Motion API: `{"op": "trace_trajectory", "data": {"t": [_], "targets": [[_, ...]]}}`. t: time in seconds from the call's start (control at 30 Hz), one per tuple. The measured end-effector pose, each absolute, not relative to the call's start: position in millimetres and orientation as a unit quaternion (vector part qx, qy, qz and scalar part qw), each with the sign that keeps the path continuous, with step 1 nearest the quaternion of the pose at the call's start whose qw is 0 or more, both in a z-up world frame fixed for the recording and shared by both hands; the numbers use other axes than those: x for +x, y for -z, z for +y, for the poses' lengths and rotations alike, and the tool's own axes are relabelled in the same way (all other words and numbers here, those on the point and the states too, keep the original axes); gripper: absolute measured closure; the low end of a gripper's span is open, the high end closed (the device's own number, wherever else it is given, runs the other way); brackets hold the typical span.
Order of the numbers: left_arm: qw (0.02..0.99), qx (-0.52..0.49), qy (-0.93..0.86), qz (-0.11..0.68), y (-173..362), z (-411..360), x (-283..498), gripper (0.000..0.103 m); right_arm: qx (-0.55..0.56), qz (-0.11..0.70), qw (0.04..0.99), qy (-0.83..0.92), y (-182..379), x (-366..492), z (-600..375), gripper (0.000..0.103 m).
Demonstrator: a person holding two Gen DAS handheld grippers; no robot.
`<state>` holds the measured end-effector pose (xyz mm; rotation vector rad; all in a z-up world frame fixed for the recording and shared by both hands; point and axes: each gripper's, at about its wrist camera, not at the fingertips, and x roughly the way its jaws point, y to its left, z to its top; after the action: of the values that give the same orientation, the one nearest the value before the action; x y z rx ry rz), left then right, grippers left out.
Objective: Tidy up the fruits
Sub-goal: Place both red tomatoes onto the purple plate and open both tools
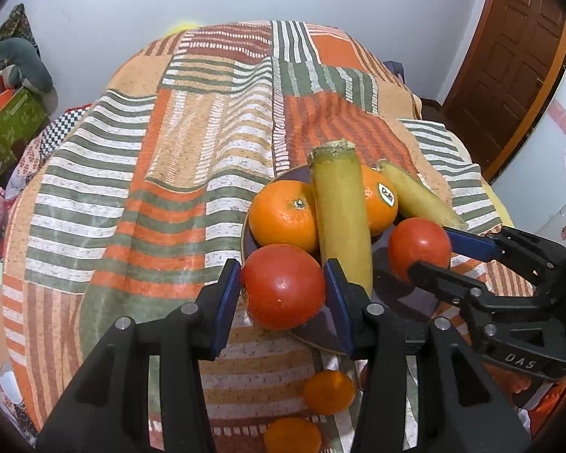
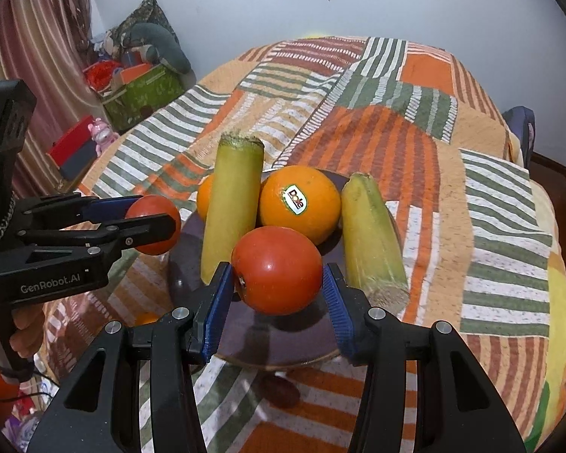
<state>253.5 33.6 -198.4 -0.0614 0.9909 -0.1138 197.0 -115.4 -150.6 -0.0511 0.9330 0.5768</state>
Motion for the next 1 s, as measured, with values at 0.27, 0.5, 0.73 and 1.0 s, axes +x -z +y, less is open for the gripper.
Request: {"op": "trace_trajectory", "data": {"t": [0.27, 0.5, 0.73, 1.0], "targets": [[0.868, -0.033, 0.064, 0.491, 216.1, 32.8, 265.9, 0.058, -0.033, 0.443, 0.852, -0.279, 150.0, 202.4, -108.9, 0.068], [0.867, -0.035, 0.064, 0.493, 218.0, 33.8, 269.0, 0.056, -0.032, 0.446, 0.852, -0.273, 151.6, 204.6, -109.5, 0.068], [0.881, -0.024, 0.057, 0.470, 199.6, 34.1, 256.4, 0.041, -0.029, 0.445, 0.852, -0.273, 145.8, 198.4, -111.7, 0.063], [0.890, -0.019, 0.049, 0.454, 175.9, 40.5, 232.4, 0.038, -0.035, 0.428, 0.860, -0.275, 127.2, 182.6, -113.1, 0.062]]}}
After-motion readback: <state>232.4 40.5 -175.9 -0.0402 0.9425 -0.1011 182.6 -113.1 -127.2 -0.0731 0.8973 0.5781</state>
